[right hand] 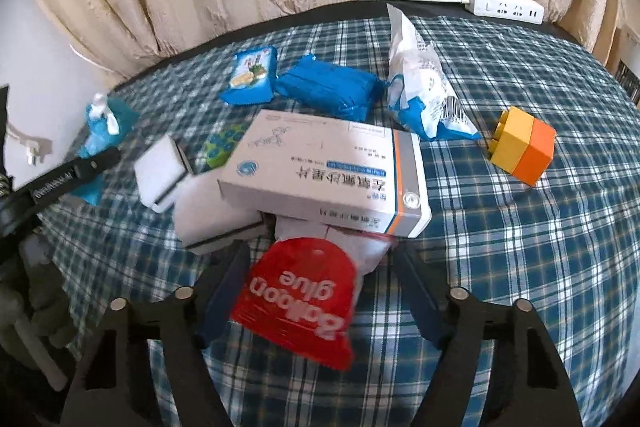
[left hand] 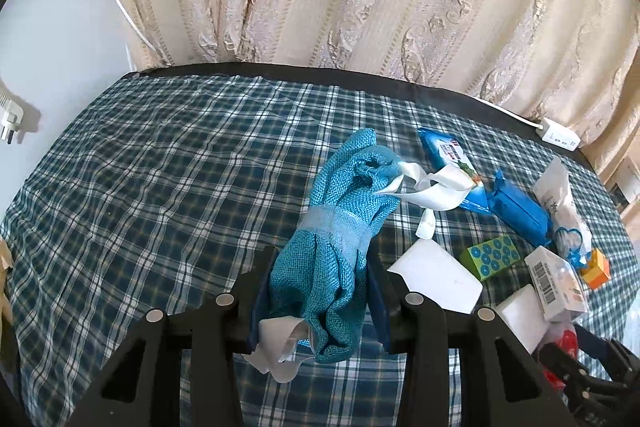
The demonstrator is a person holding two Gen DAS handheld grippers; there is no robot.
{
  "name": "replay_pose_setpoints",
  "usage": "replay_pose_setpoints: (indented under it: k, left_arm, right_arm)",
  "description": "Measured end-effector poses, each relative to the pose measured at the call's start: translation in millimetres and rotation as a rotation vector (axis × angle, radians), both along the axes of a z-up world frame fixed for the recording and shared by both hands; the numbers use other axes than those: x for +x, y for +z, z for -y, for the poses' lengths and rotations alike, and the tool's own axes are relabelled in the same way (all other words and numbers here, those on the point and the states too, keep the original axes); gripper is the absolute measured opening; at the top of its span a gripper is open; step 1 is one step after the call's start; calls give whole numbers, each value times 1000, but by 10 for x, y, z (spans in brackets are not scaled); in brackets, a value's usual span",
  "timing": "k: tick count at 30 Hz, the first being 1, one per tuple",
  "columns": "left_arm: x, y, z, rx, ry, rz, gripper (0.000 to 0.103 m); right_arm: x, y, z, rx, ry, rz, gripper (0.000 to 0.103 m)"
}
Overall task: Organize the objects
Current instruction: 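Grasp the blue towel bundle with the left tool while the right tool grasps the red glue packet, then carry the red glue packet with the right tool into the clear bowl and release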
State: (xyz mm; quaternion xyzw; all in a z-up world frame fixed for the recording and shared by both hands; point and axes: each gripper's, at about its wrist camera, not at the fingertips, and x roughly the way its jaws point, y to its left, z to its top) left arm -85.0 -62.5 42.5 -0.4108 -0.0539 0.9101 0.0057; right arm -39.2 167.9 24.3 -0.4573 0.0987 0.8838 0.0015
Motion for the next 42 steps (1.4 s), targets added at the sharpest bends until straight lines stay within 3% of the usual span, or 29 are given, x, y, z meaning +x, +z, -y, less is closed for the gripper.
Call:
replay_pose_setpoints:
  k: [5, 28, 42]
  left_arm:
    - [14, 8, -32, -1, -7, -1, 44]
    - [71, 11, -214, -26, -70, -8, 44]
    - [79, -15, -269, -26, -88, -17, 44]
  right_arm:
    - [64, 7, 29, 71, 18, 8, 53]
    - [613, 177, -222, 32, -9, -30, 52]
    - [957, 290, -505, -12, -85, -67, 52]
